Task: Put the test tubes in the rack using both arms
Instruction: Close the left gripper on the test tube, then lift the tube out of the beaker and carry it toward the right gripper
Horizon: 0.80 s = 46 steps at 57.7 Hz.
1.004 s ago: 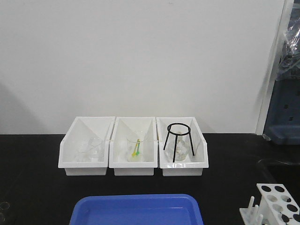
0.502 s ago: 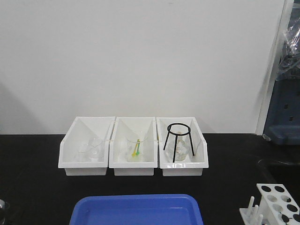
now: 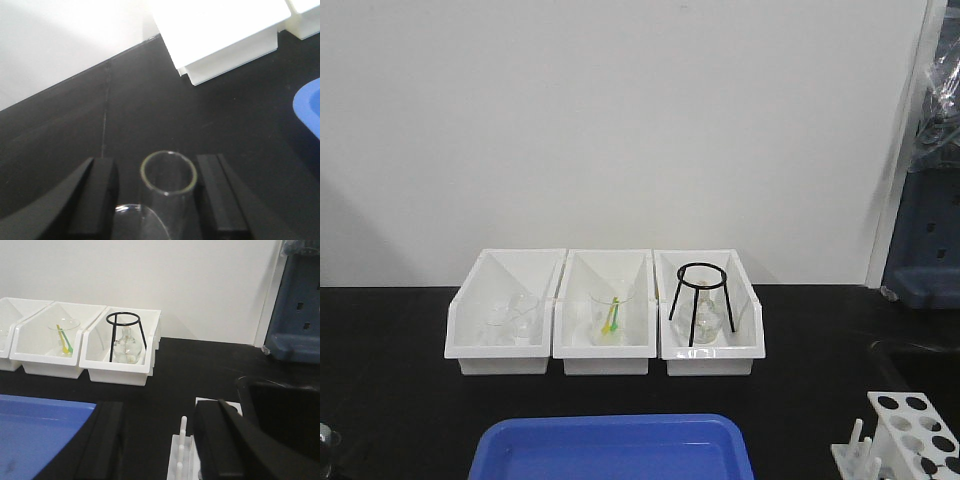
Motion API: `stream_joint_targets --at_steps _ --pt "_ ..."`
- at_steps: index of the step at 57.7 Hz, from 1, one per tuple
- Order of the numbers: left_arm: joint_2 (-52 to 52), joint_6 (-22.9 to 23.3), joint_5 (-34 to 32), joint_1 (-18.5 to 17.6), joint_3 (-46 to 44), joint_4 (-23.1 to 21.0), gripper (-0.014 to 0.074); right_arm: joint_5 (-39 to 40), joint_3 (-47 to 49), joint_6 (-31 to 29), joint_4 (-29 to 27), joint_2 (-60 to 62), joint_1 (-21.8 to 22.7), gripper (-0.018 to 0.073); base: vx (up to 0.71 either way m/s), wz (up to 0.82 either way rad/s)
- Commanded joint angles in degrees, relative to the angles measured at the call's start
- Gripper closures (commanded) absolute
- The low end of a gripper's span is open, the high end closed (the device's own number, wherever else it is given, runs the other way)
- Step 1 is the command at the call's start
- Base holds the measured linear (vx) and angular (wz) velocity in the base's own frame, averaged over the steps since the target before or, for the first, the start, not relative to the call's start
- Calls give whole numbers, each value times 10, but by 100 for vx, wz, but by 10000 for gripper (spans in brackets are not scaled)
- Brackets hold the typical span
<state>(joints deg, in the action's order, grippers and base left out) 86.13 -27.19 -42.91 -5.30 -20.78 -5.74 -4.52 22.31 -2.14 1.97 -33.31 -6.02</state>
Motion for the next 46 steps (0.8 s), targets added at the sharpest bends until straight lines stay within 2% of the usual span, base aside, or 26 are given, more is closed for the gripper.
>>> stream_joint_targets --at_steps 1,15,28,32,41,46 --pt "-14 7 -52 -2 -14 -4 212 45 20 0 3 -3 -1 162 0 0" --pt "-19 7 -52 -2 -14 -4 439 45 20 0 3 -3 -1 163 0 0" --pt "-47 7 -44 -2 -14 -13 602 49 20 0 3 -3 -1 164 0 0" --pt "-65 7 -43 -2 -14 -36 603 50 20 0 3 -3 -1 164 0 0" --pt "-109 7 -42 -2 -14 -120 601 50 20 0 3 -3 -1 164 0 0" --pt "-131 7 -40 -2 -16 -141 601 50 20 0 3 -3 -1 164 0 0"
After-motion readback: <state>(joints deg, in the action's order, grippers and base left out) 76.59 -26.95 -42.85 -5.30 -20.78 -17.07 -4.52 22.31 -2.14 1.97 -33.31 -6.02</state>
